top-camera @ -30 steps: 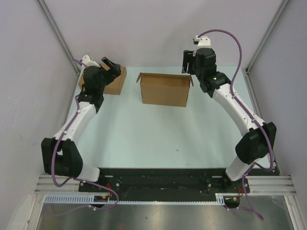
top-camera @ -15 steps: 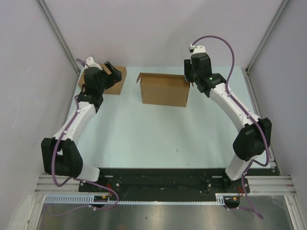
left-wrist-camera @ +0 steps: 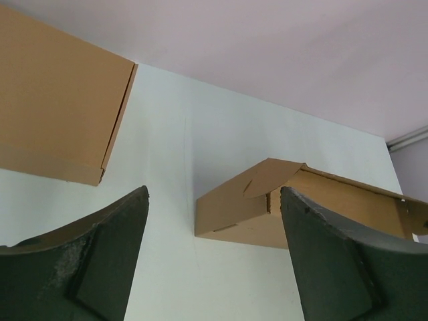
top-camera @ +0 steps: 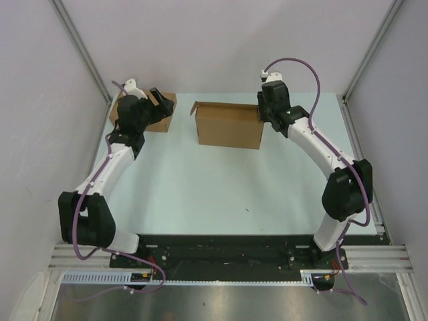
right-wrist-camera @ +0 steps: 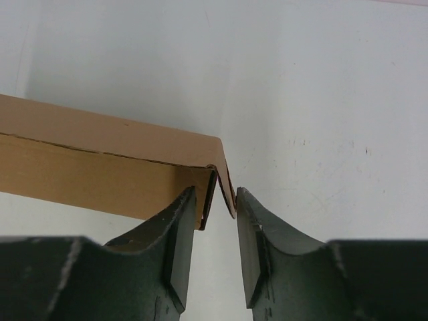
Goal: Fold the paper box
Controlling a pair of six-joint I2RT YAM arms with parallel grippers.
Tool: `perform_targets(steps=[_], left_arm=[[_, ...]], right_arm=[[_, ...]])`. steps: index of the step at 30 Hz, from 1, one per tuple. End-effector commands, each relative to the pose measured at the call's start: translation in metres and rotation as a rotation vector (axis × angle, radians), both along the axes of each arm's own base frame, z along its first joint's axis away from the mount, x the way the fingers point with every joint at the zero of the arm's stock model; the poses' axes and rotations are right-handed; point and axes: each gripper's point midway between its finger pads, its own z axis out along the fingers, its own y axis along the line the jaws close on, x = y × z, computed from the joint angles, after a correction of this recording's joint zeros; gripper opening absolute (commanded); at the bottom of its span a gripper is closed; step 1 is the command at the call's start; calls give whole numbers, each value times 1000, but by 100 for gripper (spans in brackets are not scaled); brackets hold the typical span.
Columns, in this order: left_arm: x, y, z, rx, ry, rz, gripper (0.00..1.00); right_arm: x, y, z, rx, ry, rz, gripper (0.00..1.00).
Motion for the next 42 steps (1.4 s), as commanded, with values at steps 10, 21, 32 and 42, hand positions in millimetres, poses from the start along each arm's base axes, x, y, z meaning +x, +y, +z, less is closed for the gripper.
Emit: perform_targets(steps=[10, 21, 32, 42], left_arm=[[9, -34, 11, 61, -127, -236, 80], [14, -56, 6, 73, -149, -381, 78], [20, -81, -7, 260, -187, -465, 81], [40, -90, -26, 335, -160, -477, 55]], right_arm=[[6, -4, -2, 3, -16, -29, 24], [6, -8, -4, -2, -14, -37, 22], [8, -6, -3, 6, -14, -30, 21], [14, -5, -3, 22, -7, -30, 19]])
